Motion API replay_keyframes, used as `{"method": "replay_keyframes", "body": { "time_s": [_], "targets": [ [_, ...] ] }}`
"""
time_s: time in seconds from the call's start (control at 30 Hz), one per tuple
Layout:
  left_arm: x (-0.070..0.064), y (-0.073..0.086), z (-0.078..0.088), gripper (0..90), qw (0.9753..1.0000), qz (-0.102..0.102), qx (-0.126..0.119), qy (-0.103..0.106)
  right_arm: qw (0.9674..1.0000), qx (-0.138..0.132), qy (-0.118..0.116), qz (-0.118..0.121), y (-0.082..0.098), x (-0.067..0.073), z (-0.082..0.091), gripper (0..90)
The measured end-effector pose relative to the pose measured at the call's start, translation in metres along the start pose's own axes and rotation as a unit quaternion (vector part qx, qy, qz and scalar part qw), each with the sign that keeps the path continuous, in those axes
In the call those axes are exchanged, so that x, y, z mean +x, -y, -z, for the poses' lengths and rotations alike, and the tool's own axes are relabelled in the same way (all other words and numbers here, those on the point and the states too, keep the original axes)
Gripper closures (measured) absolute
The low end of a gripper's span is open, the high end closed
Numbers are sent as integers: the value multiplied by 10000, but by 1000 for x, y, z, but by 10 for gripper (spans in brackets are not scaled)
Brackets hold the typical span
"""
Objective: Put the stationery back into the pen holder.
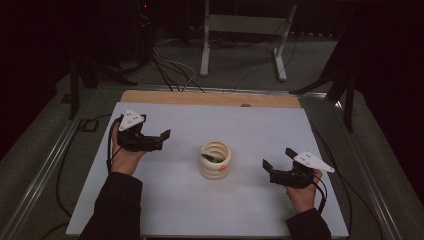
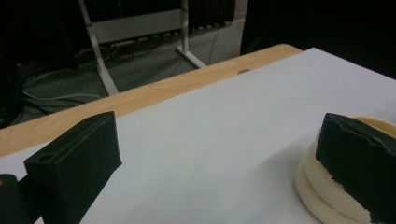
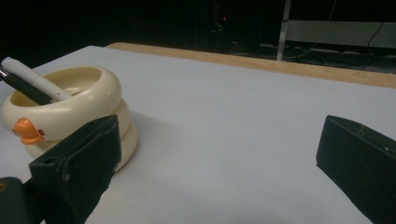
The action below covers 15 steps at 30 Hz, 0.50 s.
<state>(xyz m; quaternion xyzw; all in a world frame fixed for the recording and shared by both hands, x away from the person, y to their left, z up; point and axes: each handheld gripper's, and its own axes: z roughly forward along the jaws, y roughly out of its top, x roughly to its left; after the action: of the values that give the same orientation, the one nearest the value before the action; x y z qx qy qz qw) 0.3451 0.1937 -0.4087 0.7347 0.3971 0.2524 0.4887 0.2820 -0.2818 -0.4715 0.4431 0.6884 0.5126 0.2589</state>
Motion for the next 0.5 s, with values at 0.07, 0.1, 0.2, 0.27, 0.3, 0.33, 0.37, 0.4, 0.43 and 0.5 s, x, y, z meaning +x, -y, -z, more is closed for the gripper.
{"method": "replay_keyframes", "body": {
  "time_s": [0.07, 0.1, 0.2, 0.27, 0.3, 0.33, 0.37, 0.4, 0.43, 0.5],
  "targets": [
    [0, 3, 3, 1, 10000, -9, -27, -28, 10000, -4, 3, -6, 0, 0, 0, 1],
    [0, 5, 4, 1, 10000, -21, -21, -42, 10000, -2, 3, -5, 0, 0, 0, 1],
    [0, 9, 8, 1, 9999, -53, -3, -99, 10000, -10, -2, 4, 0, 1, 0, 1],
    [0, 12, 10, 1, 9999, -61, -4, -109, 10000, -11, -1, 2, 0, 1, 0, 1],
    [1, 13, 11, 1, 9999, -51, -12, -123, 10000, -9, -2, -1, 0, 1, 1, 1],
    [1, 15, 12, 1, 9999, -38, -19, -118, 10000, -11, 0, 3, 0, 1, 1, 1],
    [2, 16, 13, 1, 9999, -29, -10, -111, 10000, -11, 0, 2, 0, 1, 1, 1],
    [3, 17, 15, 1, 9999, -30, -7, -126, 10000, -13, -4, 10, 0, 1, 1, 1],
    [4, 18, 16, 1, 9999, -15, -4, -141, 10000, -13, -7, 10, 0, 1, 1, 1],
    [6, 21, 18, 1, 9999, 13, 4, -155, 10000, -21, -11, 13, 0, 1, 2, 1]
  ]
}}
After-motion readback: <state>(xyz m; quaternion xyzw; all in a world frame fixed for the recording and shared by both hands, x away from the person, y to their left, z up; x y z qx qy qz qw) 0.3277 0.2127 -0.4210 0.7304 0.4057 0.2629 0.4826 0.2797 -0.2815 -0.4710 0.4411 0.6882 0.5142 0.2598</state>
